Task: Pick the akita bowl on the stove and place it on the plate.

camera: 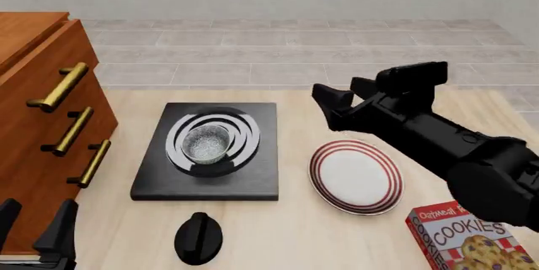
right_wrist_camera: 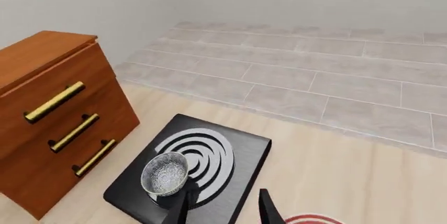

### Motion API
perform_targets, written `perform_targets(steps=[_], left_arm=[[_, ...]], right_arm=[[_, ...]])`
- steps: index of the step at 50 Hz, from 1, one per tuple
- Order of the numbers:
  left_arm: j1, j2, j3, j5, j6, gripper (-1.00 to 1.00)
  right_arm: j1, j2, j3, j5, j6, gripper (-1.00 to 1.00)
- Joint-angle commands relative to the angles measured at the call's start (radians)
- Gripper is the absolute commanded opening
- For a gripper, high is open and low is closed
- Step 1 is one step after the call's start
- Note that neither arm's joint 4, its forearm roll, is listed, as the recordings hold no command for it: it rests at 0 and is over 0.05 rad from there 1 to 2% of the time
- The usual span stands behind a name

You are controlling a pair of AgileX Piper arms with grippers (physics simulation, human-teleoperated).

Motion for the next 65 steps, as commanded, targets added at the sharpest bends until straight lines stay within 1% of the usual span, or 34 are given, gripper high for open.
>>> perform_targets(steps=[1, 11, 17, 19, 20, 22, 23, 24, 26, 28, 33, 42, 45, 47, 49, 57, 65], left_arm=[[0.0, 0.0, 0.0, 0.0, 0.0, 1.0], [0.0, 0.0, 0.0, 0.0, 0.0, 1.0], [0.0, 0.0, 0.0, 0.0, 0.0, 1.0], [0.0, 0.0, 0.0, 0.0, 0.0, 1.0], [0.0, 0.0, 0.0, 0.0, 0.0, 1.0], [0.0, 0.0, 0.0, 0.0, 0.0, 1.0], [0.0, 0.0, 0.0, 0.0, 0.0, 1.0], [0.0, 0.0, 0.0, 0.0, 0.0, 1.0], [0.0, 0.0, 0.0, 0.0, 0.0, 1.0], [0.0, 0.0, 0.0, 0.0, 0.0, 1.0], [0.0, 0.0, 0.0, 0.0, 0.0, 1.0], [0.0, 0.0, 0.0, 0.0, 0.0, 1.0], [0.0, 0.0, 0.0, 0.0, 0.0, 1.0], [0.0, 0.0, 0.0, 0.0, 0.0, 1.0], [0.0, 0.0, 0.0, 0.0, 0.0, 1.0], [0.0, 0.0, 0.0, 0.0, 0.0, 1.0], [0.0, 0.0, 0.0, 0.0, 0.0, 1.0]], right_arm=[[0.06, 0.13, -0.104, -0.004, 0.025, 1.0], [0.091, 0.2, -0.162, -0.008, 0.04, 1.0], [0.113, 0.263, -0.2, -0.012, 0.032, 1.0], [0.145, 0.308, -0.241, 0.002, 0.001, 1.0], [0.145, 0.308, -0.242, 0.002, 0.001, 1.0], [0.118, 0.318, -0.265, -0.007, 0.001, 1.0], [0.154, 0.358, -0.282, -0.002, -0.037, 1.0], [0.145, 0.362, -0.28, -0.016, -0.006, 1.0], [0.157, 0.391, -0.295, -0.021, -0.014, 1.0], [0.166, 0.407, -0.309, -0.021, 0.003, 1.0], [0.174, 0.451, -0.358, 0.0, -0.004, 1.0], [0.192, 0.53, -0.416, 0.027, 0.006, 1.0], [0.199, 0.559, -0.44, 0.034, 0.0, 1.0], [0.202, 0.573, -0.458, 0.044, 0.011, 1.0], [0.206, 0.584, -0.475, 0.057, 0.006, 1.0], [0.209, 0.619, -0.502, 0.065, 0.014, 1.0], [0.207, 0.664, -0.505, 0.053, 0.003, 1.0]])
